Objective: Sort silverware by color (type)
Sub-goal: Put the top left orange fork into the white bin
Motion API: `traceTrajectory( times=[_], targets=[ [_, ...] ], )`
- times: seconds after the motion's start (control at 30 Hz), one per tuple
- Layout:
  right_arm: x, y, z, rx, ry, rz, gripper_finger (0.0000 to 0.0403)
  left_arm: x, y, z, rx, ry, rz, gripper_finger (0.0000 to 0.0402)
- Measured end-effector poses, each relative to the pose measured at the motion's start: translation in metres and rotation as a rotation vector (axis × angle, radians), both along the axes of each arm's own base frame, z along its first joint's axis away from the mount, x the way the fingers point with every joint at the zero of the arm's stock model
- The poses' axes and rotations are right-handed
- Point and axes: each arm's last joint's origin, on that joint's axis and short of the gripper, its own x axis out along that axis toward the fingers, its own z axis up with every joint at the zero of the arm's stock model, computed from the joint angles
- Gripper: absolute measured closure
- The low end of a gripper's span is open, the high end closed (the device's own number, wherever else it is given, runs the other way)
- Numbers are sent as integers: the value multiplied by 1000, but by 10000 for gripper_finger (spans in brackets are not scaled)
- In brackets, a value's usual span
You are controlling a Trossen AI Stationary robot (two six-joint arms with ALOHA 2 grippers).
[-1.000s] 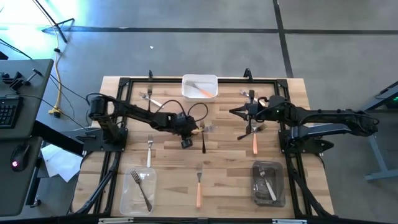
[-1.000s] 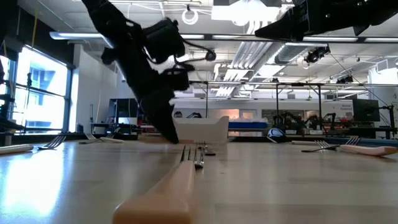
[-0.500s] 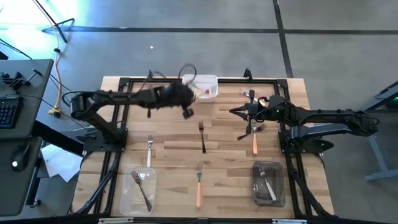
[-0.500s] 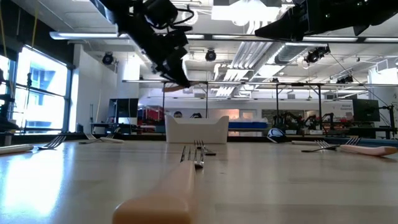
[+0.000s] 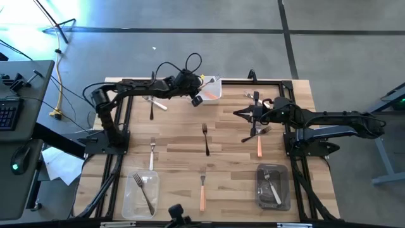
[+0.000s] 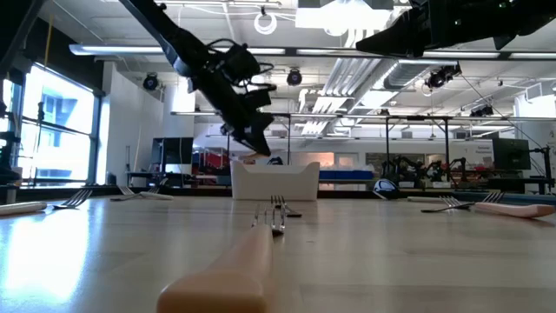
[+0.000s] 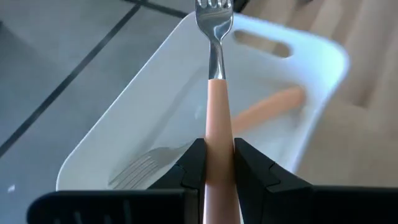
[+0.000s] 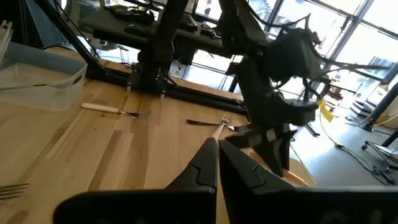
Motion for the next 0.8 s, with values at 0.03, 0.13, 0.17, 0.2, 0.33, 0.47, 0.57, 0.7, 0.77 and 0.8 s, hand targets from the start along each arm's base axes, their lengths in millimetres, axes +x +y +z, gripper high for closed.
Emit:
traceTrajectory(
  times=[0.03,0.13,0.17,0.2,0.33,0.47,0.57,0.7,0.77,0.8],
  targets=[
    [0,0,0,0,0,0,403,1,2,-5,-2,4,3,360],
    [0,0,0,0,0,0,403,3,5,-17,-12,34,3,360],
    [0,0,0,0,0,0,403,3,5,-21,-14,44,-3,360],
    [0,0,0,0,0,0,403,4,5,-23,-17,51,-5,360],
    [0,0,0,0,0,0,403,5,5,-32,-39,67,-19,360],
    [0,0,0,0,0,0,403,6,5,-35,-49,71,-35,360],
    [0,0,0,0,0,0,403,5,6,-36,-57,77,-33,360],
    [0,0,0,0,1,0,403,3,9,-36,-63,74,-19,360],
    [0,0,0,1,1,0,403,1,11,-37,-65,75,-11,360],
    [0,0,0,1,1,0,403,1,12,-37,-71,74,-3,360]
  ],
)
